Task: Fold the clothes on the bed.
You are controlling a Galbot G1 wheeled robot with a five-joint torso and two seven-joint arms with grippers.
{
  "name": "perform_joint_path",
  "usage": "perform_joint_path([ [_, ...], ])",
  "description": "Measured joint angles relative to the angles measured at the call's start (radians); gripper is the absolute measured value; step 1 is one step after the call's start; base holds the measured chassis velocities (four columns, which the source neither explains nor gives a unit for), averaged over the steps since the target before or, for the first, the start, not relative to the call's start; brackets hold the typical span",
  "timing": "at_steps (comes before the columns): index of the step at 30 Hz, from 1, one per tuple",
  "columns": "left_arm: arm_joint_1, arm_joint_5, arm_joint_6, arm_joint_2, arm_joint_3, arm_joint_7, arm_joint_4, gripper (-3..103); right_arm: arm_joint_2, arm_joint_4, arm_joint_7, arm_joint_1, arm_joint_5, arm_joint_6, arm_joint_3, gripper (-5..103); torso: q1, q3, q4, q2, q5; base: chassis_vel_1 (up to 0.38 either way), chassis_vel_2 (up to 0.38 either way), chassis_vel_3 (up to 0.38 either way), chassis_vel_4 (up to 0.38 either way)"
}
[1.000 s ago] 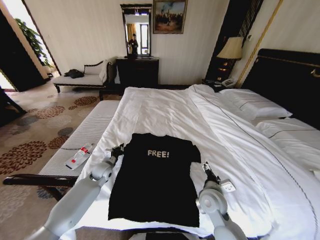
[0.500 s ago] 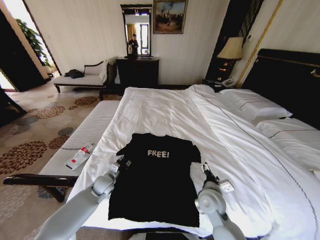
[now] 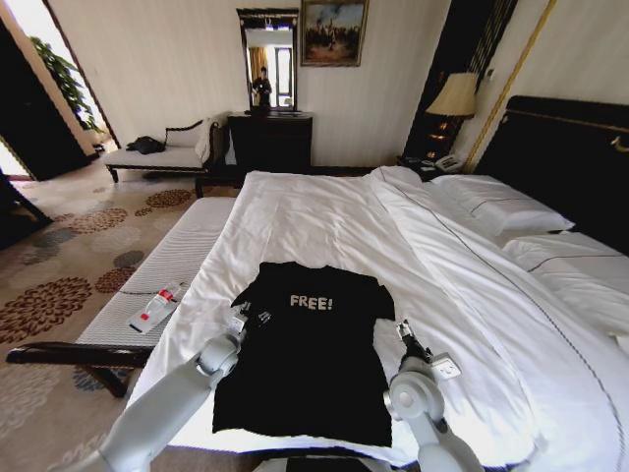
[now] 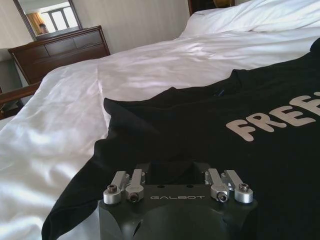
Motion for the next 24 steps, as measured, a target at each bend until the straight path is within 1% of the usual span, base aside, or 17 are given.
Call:
perform_joint_path([
  [1,-0.002,-0.002,0.000,0.000,0.000,-0.001,0.001,41,0.000,-0.002,0.000,0.000,0.000,0.000,0.000,100,0.000,0.000,0.0000,0.000,0.0000,0.000,0.000,0.000,0.000],
  [3,-0.004,-0.004,0.000,0.000,-0.001,-0.002,0.001,41,0.000,-0.003,0.000,0.000,0.000,0.000,0.000,100,0.000,0.000,0.0000,0.000,0.0000,0.000,0.000,0.000,0.000],
  [5,-0.005,-0.007,0.001,0.002,-0.009,-0.004,0.001,30,0.000,-0.006,0.000,0.001,0.000,0.001,0.000,100,0.000,0.000,0.0000,0.000,-0.0001,0.000,0.000,0.000,0.000],
  [6,-0.005,-0.007,0.001,0.002,-0.009,-0.004,0.001,30,0.000,-0.006,0.000,0.001,0.000,0.001,0.000,100,0.000,0.000,0.0000,0.000,-0.0001,0.000,0.000,0.000,0.000],
  [10,-0.003,-0.013,0.002,0.006,-0.028,-0.011,0.005,9,0.000,-0.010,0.000,0.006,0.000,0.001,-0.003,100,0.000,0.000,0.0000,0.000,-0.0001,0.000,0.000,0.000,0.000],
  [12,-0.001,-0.016,0.003,0.008,-0.031,-0.012,0.006,9,0.000,-0.010,0.000,0.007,-0.001,0.001,-0.004,100,0.000,0.000,0.0000,0.000,-0.0001,0.000,0.000,0.000,0.000],
  [13,0.000,-0.018,0.003,0.010,-0.035,-0.012,0.007,4,0.000,-0.011,0.000,0.008,-0.001,0.001,-0.004,100,0.000,0.000,0.0000,0.000,-0.0001,0.000,0.000,0.000,0.000],
  [15,0.001,-0.022,0.004,0.013,-0.039,-0.012,0.009,0,-0.001,-0.012,0.001,0.009,-0.001,0.002,-0.005,100,0.000,0.000,0.0001,0.000,-0.0001,0.000,0.000,0.000,0.000],
  [22,-0.004,-0.033,0.004,0.004,-0.065,-0.013,0.014,0,-0.003,-0.013,0.001,0.009,-0.001,0.002,-0.003,100,0.000,0.000,0.0001,0.000,-0.0001,0.000,0.000,0.000,0.000],
  [24,-0.014,-0.048,0.004,-0.008,-0.091,-0.016,0.021,0,-0.003,-0.013,0.001,0.008,-0.001,0.002,-0.001,100,0.000,0.000,-0.0001,0.000,-0.0001,0.000,0.000,0.000,0.000],
])
